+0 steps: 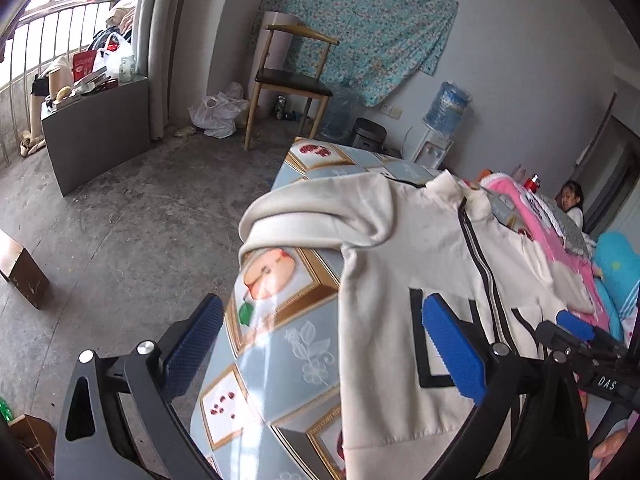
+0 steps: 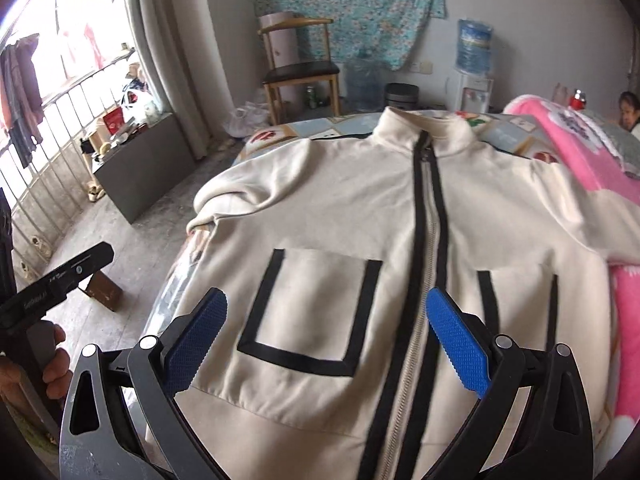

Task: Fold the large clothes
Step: 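Reach the left tool to the jacket sleeve cuff and grasp it, then lift the sleeve with the left tool and fold it across the jacket front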

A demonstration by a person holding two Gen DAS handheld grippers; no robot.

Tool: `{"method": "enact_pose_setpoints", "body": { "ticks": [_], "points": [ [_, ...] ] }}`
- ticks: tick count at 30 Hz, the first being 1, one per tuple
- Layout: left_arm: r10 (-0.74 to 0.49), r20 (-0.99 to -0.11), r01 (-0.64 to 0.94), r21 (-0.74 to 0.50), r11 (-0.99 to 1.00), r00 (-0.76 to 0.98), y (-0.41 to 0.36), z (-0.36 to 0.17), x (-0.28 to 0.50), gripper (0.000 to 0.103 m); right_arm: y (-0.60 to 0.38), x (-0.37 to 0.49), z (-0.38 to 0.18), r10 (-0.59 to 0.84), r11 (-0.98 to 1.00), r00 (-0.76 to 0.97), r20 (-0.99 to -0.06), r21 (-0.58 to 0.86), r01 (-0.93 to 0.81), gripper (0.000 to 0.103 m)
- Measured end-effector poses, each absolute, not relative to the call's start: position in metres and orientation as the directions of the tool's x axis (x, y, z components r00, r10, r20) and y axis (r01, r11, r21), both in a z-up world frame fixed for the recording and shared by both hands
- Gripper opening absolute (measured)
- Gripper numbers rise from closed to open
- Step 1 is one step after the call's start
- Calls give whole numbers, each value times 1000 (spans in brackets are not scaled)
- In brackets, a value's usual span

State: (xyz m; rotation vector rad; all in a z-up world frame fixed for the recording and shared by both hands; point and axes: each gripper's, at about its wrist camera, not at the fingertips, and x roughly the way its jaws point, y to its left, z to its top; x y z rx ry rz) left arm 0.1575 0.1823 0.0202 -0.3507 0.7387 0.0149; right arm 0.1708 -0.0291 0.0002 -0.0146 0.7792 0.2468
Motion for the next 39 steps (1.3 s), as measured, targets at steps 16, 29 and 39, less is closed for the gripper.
{"method": "enact_pose_setpoints", "body": {
  "ticks": [16, 29, 39],
  "points": [
    [-470, -660, -606, -742, 286, 586, 383, -202, 295, 98, 40, 234, -54, 242, 911, 567, -787, -16, -411, 96],
    [-780, -264, -695, -661, -282, 568, 344, -363, 341, 97, 47, 247, -76, 146, 920, 583, -799, -107, -378, 94],
    [-748, -133, -666, -574, -477, 651, 315, -411, 351, 96, 43, 250, -79, 109, 932, 587, -802, -123, -341, 94]
  ]
}}
